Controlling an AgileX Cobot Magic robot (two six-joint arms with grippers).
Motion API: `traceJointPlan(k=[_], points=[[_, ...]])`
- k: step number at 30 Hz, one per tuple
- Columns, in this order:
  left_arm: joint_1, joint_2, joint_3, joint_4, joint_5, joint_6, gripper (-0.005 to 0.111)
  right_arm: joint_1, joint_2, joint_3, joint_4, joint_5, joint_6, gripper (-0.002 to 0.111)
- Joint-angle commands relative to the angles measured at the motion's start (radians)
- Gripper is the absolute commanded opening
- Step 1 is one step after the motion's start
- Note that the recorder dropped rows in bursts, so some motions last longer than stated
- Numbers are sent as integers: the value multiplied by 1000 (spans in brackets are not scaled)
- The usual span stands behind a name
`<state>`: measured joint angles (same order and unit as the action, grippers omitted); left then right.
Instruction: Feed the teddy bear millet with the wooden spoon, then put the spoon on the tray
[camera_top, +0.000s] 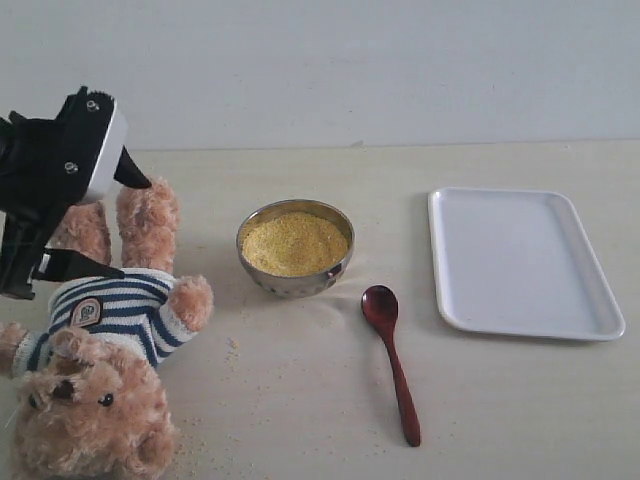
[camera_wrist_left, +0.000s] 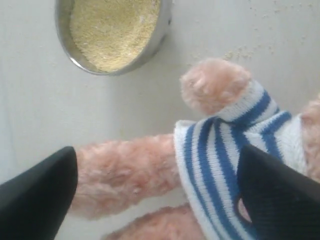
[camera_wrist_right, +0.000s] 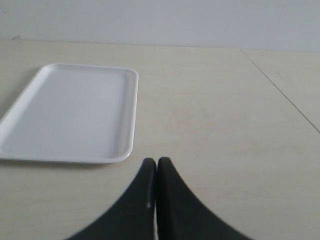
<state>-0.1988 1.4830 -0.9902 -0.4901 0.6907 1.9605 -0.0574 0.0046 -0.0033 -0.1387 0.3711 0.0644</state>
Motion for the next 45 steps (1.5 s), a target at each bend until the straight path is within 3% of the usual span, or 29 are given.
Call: traceJointPlan(k=[1, 4, 8, 16, 25, 33, 36, 45], points=[[-34, -76, -11, 236, 62, 172, 81, -3, -5, 3, -1, -5, 5, 0], [-86, -80, 0, 556, 109, 172, 81, -3, -5, 3, -1, -5, 5, 0], [-127, -48, 62, 798, 102, 172, 81, -3, -5, 3, -1, -5, 5, 0], [-127, -12, 117, 782, 13, 54, 81, -3, -5, 3, -1, -5, 5, 0], [-127, -7, 120, 551, -7, 54, 81, -3, -5, 3, -1, -5, 5, 0], [-127, 106, 120, 768, 32, 99, 81, -3, -5, 3, -1, -5, 5, 0], [-127, 136, 120, 845, -17, 99, 81, -3, -5, 3, -1, -5, 5, 0], [-125, 172, 118, 846, -118, 101, 81, -3, -5, 3, -1, -5, 5, 0]])
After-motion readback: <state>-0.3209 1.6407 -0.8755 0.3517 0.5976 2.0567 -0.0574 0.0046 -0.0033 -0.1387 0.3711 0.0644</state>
